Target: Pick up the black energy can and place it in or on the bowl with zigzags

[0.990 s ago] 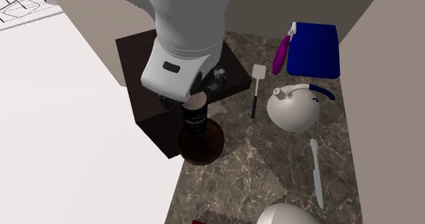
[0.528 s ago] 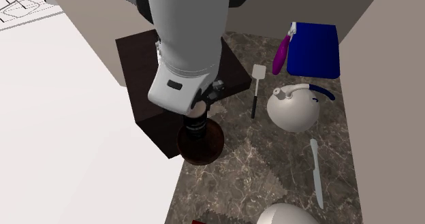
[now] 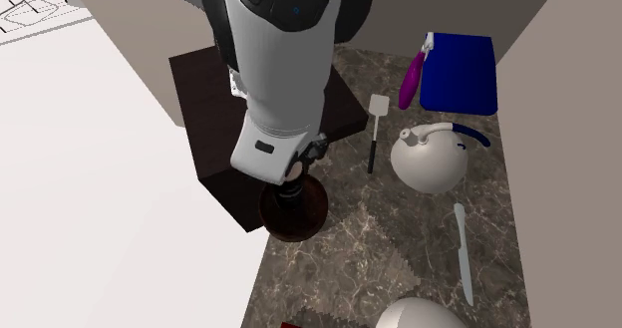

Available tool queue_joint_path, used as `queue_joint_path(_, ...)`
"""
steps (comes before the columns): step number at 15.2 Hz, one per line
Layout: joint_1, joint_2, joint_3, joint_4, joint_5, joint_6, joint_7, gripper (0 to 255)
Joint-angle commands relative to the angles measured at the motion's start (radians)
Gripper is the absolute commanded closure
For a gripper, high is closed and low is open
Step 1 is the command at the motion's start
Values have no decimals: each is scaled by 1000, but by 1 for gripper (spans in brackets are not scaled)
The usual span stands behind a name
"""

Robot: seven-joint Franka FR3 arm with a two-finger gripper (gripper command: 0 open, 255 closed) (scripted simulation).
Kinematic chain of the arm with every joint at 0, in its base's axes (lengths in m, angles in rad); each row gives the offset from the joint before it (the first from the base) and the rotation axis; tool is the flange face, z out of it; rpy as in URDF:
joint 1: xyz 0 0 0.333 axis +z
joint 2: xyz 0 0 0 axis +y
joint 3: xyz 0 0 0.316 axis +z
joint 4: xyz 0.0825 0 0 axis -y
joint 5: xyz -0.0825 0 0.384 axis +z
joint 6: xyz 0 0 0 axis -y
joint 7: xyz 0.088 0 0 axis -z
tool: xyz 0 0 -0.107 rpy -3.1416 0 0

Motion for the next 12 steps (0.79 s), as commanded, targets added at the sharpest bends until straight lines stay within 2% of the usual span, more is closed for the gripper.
queue_joint_path(1, -1, 23, -1, -8, -2, 33, 1, 255)
queue_joint_path(4, -2, 63, -2, -21, -5, 85, 5, 255)
queue_joint_path(12, -2, 63, -2, -21, -5, 85, 5, 255)
